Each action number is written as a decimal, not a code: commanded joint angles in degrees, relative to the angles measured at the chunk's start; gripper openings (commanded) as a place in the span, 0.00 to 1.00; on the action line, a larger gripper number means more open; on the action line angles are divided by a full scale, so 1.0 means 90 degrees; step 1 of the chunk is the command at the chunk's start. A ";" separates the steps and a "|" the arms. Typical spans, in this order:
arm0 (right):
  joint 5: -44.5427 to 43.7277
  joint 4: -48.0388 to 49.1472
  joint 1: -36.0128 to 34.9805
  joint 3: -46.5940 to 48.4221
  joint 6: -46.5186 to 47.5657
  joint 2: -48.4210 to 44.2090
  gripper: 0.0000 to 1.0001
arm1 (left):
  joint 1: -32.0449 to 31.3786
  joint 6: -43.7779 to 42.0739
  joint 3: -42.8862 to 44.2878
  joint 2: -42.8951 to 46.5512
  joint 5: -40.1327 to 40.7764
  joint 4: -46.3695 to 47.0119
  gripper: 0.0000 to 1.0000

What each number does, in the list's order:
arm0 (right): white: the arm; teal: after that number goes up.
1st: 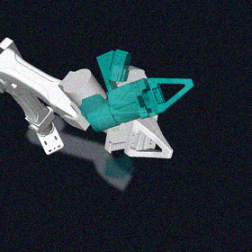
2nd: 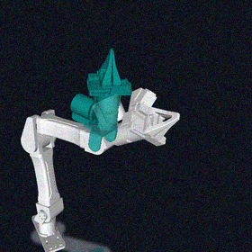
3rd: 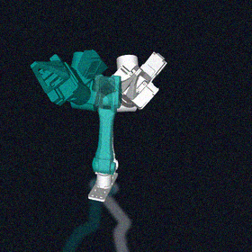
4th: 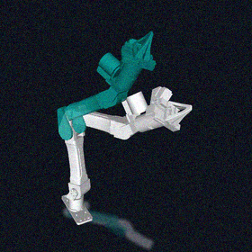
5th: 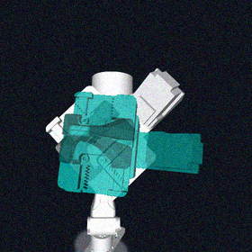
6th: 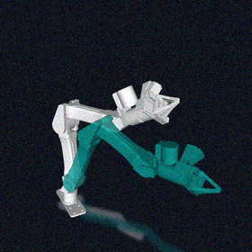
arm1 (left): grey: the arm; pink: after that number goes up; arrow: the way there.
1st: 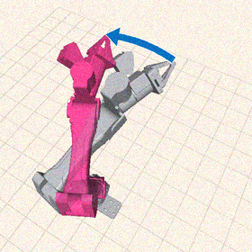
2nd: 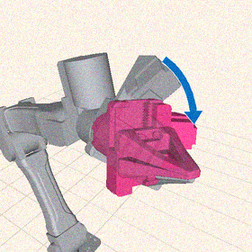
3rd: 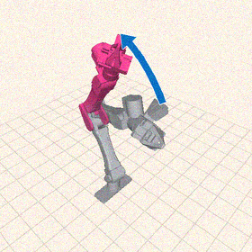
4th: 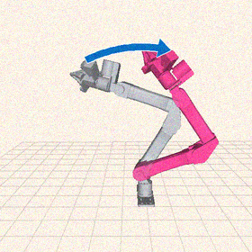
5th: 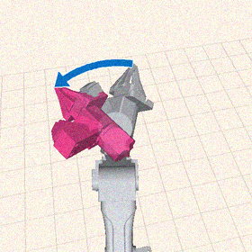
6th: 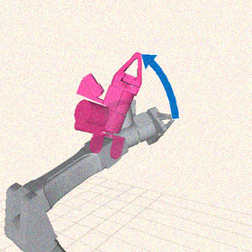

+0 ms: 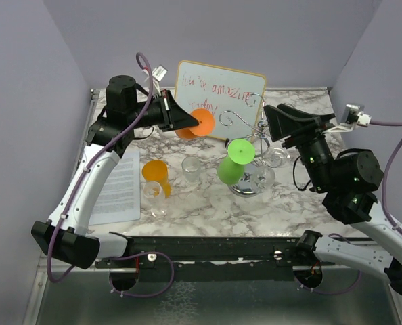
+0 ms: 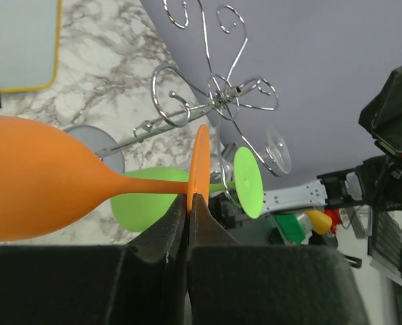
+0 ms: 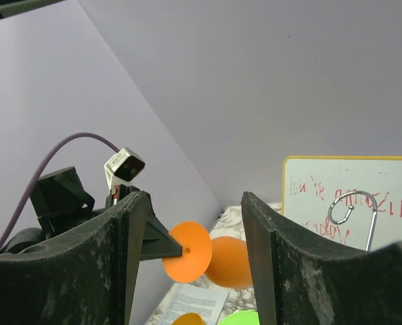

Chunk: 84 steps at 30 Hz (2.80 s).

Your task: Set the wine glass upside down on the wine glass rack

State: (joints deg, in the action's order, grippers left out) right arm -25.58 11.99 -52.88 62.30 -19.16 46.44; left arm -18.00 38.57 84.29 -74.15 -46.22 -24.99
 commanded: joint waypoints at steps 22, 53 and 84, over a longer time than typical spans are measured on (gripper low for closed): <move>-0.0999 -0.0785 -0.0040 -0.0183 -0.0344 -0.0770 0.61 | -0.0961 0.2667 -0.0079 -0.0965 -0.0773 0.1872 0.00; -0.1381 -0.0819 -0.0036 -0.0298 -0.0239 -0.1033 0.60 | -0.0713 0.3158 0.0391 -0.1776 0.0268 0.2343 0.00; -0.1278 -0.1077 -0.0034 -0.0311 -0.0532 -0.0887 0.60 | -0.0578 0.2365 -0.0502 -0.1058 -0.0244 0.1882 0.27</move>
State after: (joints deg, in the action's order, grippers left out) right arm -36.51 3.62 -52.88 60.10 -22.96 38.22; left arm -23.57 62.87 80.20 -85.52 -46.19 -6.31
